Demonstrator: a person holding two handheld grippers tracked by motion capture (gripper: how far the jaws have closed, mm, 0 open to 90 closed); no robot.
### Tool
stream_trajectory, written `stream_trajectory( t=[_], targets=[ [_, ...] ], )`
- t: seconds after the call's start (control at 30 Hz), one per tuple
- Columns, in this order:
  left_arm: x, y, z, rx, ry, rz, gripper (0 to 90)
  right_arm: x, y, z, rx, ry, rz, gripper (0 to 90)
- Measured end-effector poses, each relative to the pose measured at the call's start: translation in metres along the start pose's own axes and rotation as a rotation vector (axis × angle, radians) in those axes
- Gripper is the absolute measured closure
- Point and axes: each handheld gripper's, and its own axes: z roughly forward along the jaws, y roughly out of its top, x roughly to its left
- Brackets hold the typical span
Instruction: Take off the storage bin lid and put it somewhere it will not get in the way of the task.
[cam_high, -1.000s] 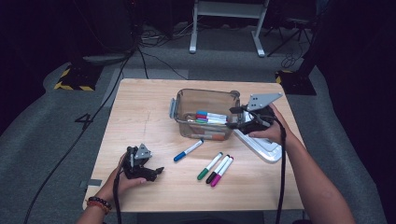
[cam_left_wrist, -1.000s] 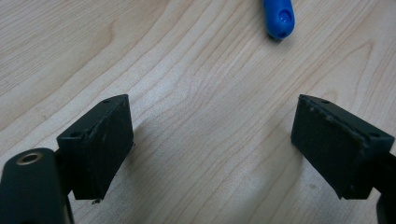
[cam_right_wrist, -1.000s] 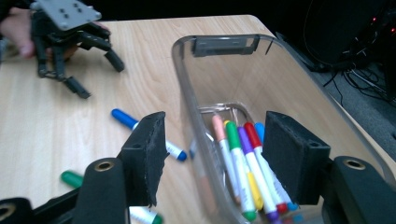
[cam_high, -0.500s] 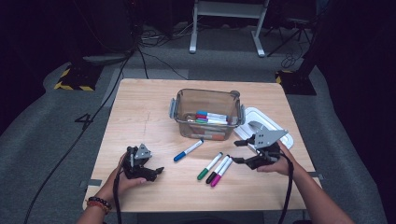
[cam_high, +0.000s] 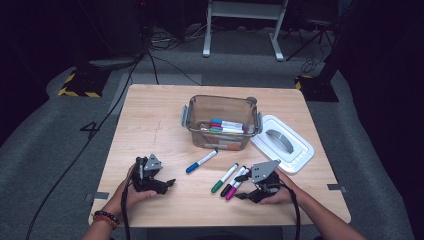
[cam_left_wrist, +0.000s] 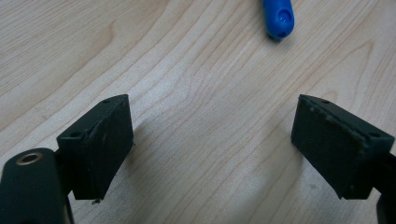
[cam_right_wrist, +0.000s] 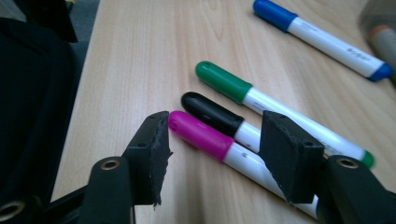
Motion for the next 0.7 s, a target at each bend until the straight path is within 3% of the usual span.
stream_trajectory(
  t=[0.17, 0.47, 0.7],
  targets=[
    [0.000, 0.000, 0.000, 0.000, 0.000, 0.000, 13.3, 0.003, 0.000, 0.012, 0.028, -0.012, -0.030, 42.3],
    [0.000, 0.000, 0.000, 0.000, 0.000, 0.000, 13.3, 0.003, -0.006, 0.020, 0.062, -0.001, -0.032, 45.2],
    [0.000, 0.000, 0.000, 0.000, 0.000, 0.001, 13.3, 0.004, -0.008, 0.022, 0.075, 0.011, -0.039, 54.6]
  ],
)
